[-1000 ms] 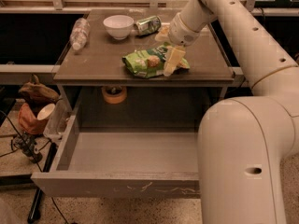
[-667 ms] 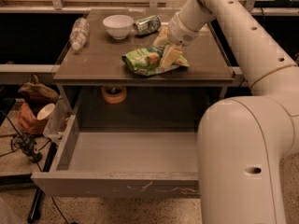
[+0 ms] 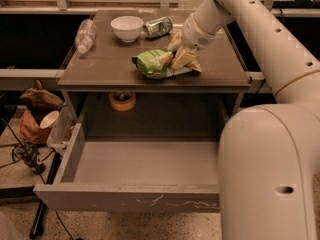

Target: Place green rice chip bag into top drawer

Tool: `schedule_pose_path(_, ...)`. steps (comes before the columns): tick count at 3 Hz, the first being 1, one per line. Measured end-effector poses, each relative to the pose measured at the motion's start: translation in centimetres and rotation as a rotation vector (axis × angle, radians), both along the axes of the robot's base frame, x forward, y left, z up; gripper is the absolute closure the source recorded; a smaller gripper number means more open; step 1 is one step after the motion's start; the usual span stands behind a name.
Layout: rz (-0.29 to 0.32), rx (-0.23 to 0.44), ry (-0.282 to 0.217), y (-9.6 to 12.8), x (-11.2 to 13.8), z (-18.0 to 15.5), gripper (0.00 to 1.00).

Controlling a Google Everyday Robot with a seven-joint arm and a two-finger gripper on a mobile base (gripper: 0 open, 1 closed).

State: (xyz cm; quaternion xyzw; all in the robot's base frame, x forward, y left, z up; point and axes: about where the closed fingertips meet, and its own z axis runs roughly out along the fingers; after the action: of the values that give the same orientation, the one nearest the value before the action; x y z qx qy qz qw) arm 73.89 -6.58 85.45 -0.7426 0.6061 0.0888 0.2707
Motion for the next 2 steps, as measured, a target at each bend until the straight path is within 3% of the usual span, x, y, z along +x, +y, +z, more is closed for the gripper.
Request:
schedule_pose_path(1, -0.051, 0.006, -0.046, -1.0, -2.5, 2.8, 1.0)
schedule_pose_path(2, -0.119, 0.029, -0.132, -1.7, -6.9, 7.8, 1.0)
